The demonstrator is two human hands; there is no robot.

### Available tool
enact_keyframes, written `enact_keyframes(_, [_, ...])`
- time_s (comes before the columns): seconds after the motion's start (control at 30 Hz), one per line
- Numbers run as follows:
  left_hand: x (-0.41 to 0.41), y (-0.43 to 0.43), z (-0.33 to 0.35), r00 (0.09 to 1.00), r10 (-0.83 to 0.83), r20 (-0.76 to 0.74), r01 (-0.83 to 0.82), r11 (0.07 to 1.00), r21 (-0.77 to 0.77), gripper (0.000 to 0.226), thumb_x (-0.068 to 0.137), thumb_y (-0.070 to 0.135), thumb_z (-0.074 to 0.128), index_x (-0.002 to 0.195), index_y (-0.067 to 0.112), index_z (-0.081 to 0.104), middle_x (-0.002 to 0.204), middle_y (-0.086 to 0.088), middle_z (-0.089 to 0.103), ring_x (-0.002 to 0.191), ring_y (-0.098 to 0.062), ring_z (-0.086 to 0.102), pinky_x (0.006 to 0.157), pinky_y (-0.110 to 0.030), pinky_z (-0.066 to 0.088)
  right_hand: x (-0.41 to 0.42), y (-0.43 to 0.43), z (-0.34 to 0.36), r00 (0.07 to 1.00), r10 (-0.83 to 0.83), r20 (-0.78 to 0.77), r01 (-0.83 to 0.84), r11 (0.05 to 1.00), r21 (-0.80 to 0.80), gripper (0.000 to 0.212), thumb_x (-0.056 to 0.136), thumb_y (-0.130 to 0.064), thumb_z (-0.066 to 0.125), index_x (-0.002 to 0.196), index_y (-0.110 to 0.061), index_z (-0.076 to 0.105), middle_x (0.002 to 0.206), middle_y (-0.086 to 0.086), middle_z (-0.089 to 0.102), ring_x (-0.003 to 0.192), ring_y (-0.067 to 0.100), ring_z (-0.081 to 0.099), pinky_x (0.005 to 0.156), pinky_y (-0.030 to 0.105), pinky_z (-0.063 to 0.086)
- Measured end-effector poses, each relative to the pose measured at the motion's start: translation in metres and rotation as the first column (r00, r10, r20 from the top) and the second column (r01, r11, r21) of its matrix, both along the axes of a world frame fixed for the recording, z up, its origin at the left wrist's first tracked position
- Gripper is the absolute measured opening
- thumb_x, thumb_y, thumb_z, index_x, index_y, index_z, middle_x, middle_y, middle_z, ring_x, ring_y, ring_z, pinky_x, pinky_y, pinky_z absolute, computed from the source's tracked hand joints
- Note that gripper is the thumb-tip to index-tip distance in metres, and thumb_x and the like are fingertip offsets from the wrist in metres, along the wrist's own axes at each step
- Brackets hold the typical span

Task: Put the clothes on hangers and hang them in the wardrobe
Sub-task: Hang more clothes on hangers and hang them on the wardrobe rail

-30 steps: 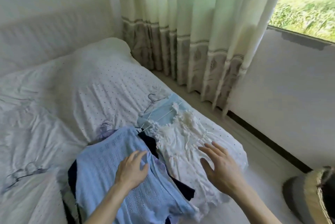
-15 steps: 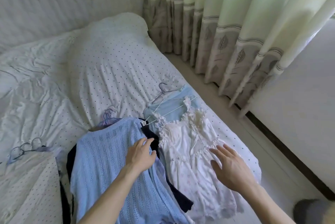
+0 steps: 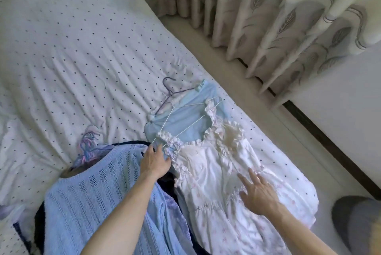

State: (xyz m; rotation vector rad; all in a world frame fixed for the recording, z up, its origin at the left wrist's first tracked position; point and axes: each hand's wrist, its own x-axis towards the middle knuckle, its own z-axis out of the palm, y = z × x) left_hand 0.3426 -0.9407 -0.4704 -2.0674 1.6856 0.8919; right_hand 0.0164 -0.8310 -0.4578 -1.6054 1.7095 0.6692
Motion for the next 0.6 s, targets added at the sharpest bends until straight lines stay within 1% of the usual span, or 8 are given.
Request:
enact_keyframes(0.07, [0.009,-0.026,-0.022,0.997,0.072,-0.011,-0.072,0.996,-0.043,0.071,0.097,0.048,0.052,0.155,0.018,0.025,0.161,-0.015,0.02,0.142,-0.036,0.033,0.107,-0.049,0.042,0.003,-0.002,-0.018,1.0,-0.011,-0.015,0.011,0.999,0.03,0.067,0.101,-0.054,0.031,0.158,-0.037,0.0,0.165,0.005,-0.015,0.153,0.032,-0.006,0.121,0.048,0.019])
enact_keyframes(0.13, [0.017,-0.047,-0.043,0.989,0.135,-0.056,-0.139,0.987,-0.08,0.073,0.096,0.049,0.052,0.154,0.014,0.025,0.159,-0.016,0.026,0.142,-0.036,0.033,0.109,-0.051,0.039,0.005,0.001,-0.033,0.999,-0.023,-0.024,0.024,0.998,0.052,0.07,0.099,-0.057,0.032,0.157,-0.038,-0.004,0.164,0.004,-0.02,0.152,0.033,-0.011,0.121,0.05,0.014])
enact_keyframes(0.27, [0.021,-0.072,-0.066,0.951,0.273,-0.145,-0.269,0.962,0.051,0.077,0.099,0.052,0.048,0.157,0.012,0.017,0.158,-0.016,0.031,0.142,-0.037,0.034,0.112,-0.051,0.033,0.01,0.014,-0.049,0.999,-0.018,-0.048,0.021,0.998,0.062,0.073,0.099,-0.058,0.033,0.156,-0.037,-0.008,0.161,0.005,-0.029,0.15,0.035,-0.021,0.121,0.056,0.005])
enact_keyframes(0.33, [0.017,-0.075,-0.067,0.94,0.308,-0.147,-0.298,0.951,0.088,0.066,0.1,0.051,0.045,0.149,0.008,0.034,0.149,-0.019,0.045,0.134,-0.038,0.044,0.105,-0.045,0.037,0.011,0.018,-0.05,0.999,-0.026,-0.034,0.028,0.998,0.058,0.072,0.099,-0.057,0.033,0.156,-0.037,-0.006,0.162,0.005,-0.027,0.149,0.036,-0.021,0.12,0.057,0.005])
enact_keyframes(0.4, [0.011,-0.073,-0.061,0.925,0.322,-0.199,-0.324,0.946,0.027,0.049,0.102,0.047,0.044,0.126,0.006,0.055,0.128,-0.019,0.061,0.118,-0.038,0.055,0.091,-0.041,0.04,0.01,0.016,-0.044,0.999,-0.039,-0.018,0.04,0.998,0.053,0.07,0.098,-0.059,0.033,0.155,-0.038,0.0,0.164,0.005,-0.022,0.15,0.036,-0.019,0.12,0.056,0.007])
enact_keyframes(0.43, [0.007,-0.07,-0.056,0.913,0.335,-0.234,-0.349,0.937,-0.019,0.044,0.102,0.044,0.044,0.116,0.006,0.06,0.119,-0.019,0.065,0.11,-0.038,0.058,0.085,-0.04,0.04,0.009,0.015,-0.04,0.999,-0.05,-0.013,0.05,0.998,0.046,0.069,0.097,-0.06,0.032,0.155,-0.039,0.002,0.165,0.004,-0.019,0.15,0.035,-0.018,0.12,0.055,0.009])
enact_keyframes(0.5, [-0.002,-0.059,-0.039,0.893,0.349,-0.285,-0.398,0.907,-0.136,0.038,0.103,0.04,0.044,0.103,0.007,0.061,0.106,-0.019,0.068,0.101,-0.04,0.061,0.077,-0.039,0.039,0.006,0.014,-0.028,0.995,-0.097,-0.005,0.097,0.994,0.048,0.068,0.098,-0.062,0.031,0.156,-0.04,0.003,0.166,0.002,-0.015,0.152,0.032,-0.014,0.121,0.051,0.009])
enact_keyframes(0.6, [-0.023,-0.038,0.0,0.899,0.285,-0.333,-0.392,0.862,-0.322,0.031,0.103,0.038,0.046,0.097,0.011,0.06,0.093,-0.017,0.07,0.088,-0.039,0.064,0.067,-0.038,0.04,0.004,0.014,-0.001,0.968,-0.242,0.066,0.239,0.97,0.047,0.072,0.096,-0.07,0.025,0.157,-0.038,0.007,0.167,0.001,-0.008,0.153,0.027,-0.007,0.124,0.045,0.008])
